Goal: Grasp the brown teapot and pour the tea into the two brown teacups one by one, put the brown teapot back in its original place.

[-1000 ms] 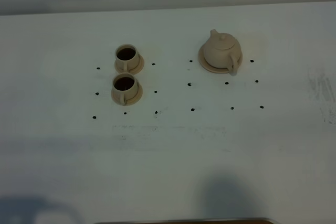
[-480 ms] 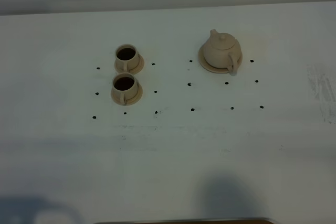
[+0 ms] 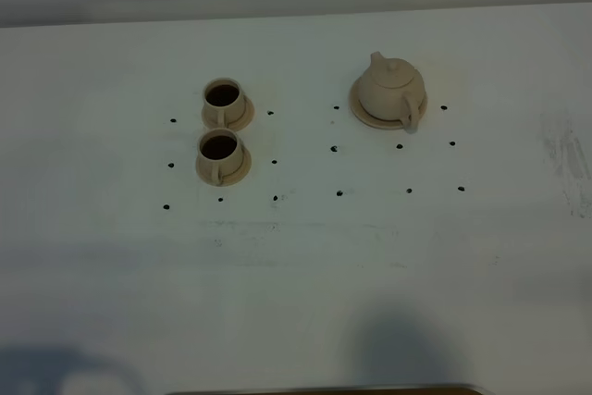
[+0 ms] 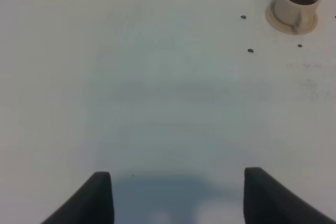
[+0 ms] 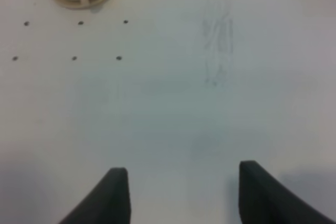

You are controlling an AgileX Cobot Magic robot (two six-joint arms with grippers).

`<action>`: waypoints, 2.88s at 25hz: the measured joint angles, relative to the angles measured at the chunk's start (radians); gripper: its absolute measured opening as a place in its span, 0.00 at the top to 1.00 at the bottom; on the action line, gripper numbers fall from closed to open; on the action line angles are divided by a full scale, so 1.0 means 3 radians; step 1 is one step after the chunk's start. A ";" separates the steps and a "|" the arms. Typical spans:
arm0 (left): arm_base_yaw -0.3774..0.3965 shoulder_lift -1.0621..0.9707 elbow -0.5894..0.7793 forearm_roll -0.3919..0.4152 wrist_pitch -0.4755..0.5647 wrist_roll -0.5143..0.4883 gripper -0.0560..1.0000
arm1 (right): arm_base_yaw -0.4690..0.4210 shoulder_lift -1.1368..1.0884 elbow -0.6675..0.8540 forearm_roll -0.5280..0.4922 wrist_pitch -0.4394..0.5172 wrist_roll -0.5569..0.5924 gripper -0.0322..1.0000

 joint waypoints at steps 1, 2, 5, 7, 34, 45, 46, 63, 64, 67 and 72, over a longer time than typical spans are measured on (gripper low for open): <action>0.0000 0.0000 0.0000 0.0000 0.0000 0.0000 0.38 | 0.0000 -0.0003 0.0003 0.0000 -0.0001 0.0000 0.53; 0.0000 0.0000 0.0000 0.0000 0.0000 0.0000 0.38 | 0.0000 -0.0006 0.0003 0.0000 -0.0001 0.0000 0.53; 0.0000 0.0000 0.0000 0.0000 0.0000 0.0000 0.38 | 0.0000 -0.0007 0.0003 0.0000 -0.0001 0.0000 0.53; 0.0000 0.0000 0.0000 0.0000 0.0000 0.0000 0.38 | 0.0000 -0.0007 0.0003 0.0000 -0.0001 -0.0003 0.53; 0.0000 0.0000 0.0000 0.0000 -0.0003 0.0000 0.38 | -0.0196 -0.0348 0.0007 -0.0114 -0.0001 0.0098 0.53; 0.0000 0.0000 0.0000 0.0000 -0.0003 0.0000 0.38 | -0.0196 -0.0348 0.0007 -0.0197 -0.0001 0.0203 0.53; 0.0000 0.0000 0.0000 0.0000 -0.0003 0.0000 0.38 | -0.0196 -0.0348 0.0007 -0.0197 -0.0001 0.0203 0.53; 0.0000 0.0000 0.0000 0.0000 -0.0003 0.0000 0.38 | -0.0196 -0.0348 0.0007 -0.0197 -0.0001 0.0203 0.53; 0.0000 0.0000 0.0000 0.0000 -0.0003 0.0000 0.38 | -0.0196 -0.0348 0.0007 -0.0197 -0.0001 0.0203 0.53; 0.0000 0.0000 0.0000 0.0000 -0.0003 0.0000 0.38 | -0.0196 -0.0348 0.0007 -0.0197 -0.0001 0.0203 0.53; 0.0000 0.0000 0.0000 0.0000 -0.0003 0.0000 0.38 | -0.0196 -0.0348 0.0007 -0.0197 -0.0001 0.0205 0.53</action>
